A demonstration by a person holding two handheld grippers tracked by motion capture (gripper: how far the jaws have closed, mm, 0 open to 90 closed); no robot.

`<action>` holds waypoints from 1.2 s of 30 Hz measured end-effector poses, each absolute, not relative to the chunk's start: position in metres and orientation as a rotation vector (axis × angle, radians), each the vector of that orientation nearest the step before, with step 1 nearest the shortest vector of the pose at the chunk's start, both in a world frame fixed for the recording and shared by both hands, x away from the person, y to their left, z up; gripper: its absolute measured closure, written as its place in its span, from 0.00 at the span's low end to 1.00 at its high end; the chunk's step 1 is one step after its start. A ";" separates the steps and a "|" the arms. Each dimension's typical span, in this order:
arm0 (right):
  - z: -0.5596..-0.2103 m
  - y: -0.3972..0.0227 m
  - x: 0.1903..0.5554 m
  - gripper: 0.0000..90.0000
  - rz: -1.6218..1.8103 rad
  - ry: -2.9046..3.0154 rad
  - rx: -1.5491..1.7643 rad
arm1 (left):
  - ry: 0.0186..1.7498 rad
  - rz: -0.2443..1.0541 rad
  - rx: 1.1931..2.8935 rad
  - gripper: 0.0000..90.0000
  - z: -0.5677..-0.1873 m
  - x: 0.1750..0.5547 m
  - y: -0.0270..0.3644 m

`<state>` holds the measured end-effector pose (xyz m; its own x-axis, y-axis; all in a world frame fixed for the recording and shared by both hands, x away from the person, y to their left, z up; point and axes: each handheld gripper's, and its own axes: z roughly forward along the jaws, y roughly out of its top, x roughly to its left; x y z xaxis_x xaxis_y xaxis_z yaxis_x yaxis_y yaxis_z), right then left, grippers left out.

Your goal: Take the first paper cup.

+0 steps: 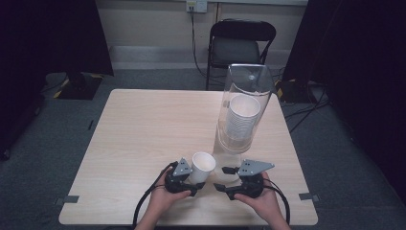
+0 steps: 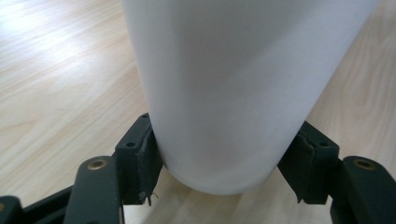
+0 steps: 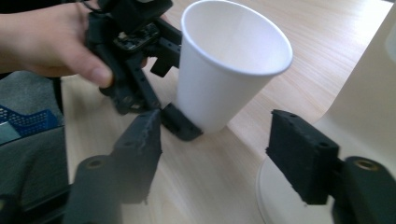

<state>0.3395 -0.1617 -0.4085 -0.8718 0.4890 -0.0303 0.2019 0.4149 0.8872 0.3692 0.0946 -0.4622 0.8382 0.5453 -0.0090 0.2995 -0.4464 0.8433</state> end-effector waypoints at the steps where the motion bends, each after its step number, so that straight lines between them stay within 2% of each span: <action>1: -0.409 -0.160 0.341 0.34 1.436 2.384 0.615 | 0.616 0.320 2.062 0.40 -0.462 0.369 0.094; 8: -0.411 -0.153 0.347 0.38 1.455 2.384 0.603 | 0.615 0.332 2.073 0.40 -0.463 0.370 0.088; 11: -0.412 -0.147 0.348 0.42 1.449 2.393 0.586 | 0.612 0.344 2.086 0.39 -0.464 0.371 0.087; 19: -0.412 -0.143 0.346 0.42 1.423 2.408 0.553 | 0.613 0.362 2.102 0.38 -0.465 0.371 0.087; 26: -0.412 -0.144 0.348 0.41 1.425 2.402 0.554 | 0.661 0.393 2.116 0.26 -0.465 0.371 0.088; 27: -0.412 -0.144 0.348 0.41 1.419 2.407 0.552 | 0.658 0.397 2.113 0.28 -0.464 0.371 0.089; 28: -0.412 -0.144 0.347 0.40 1.412 2.409 0.550 | 0.650 0.399 2.104 0.34 -0.464 0.371 0.089; 32: -0.413 -0.154 0.346 0.33 1.357 2.411 0.566 | 0.665 0.417 2.113 0.35 -0.461 0.371 0.096; 36: -0.420 -0.182 0.350 0.25 1.285 2.390 0.669 | 0.717 0.449 2.109 0.35 -0.459 0.377 0.110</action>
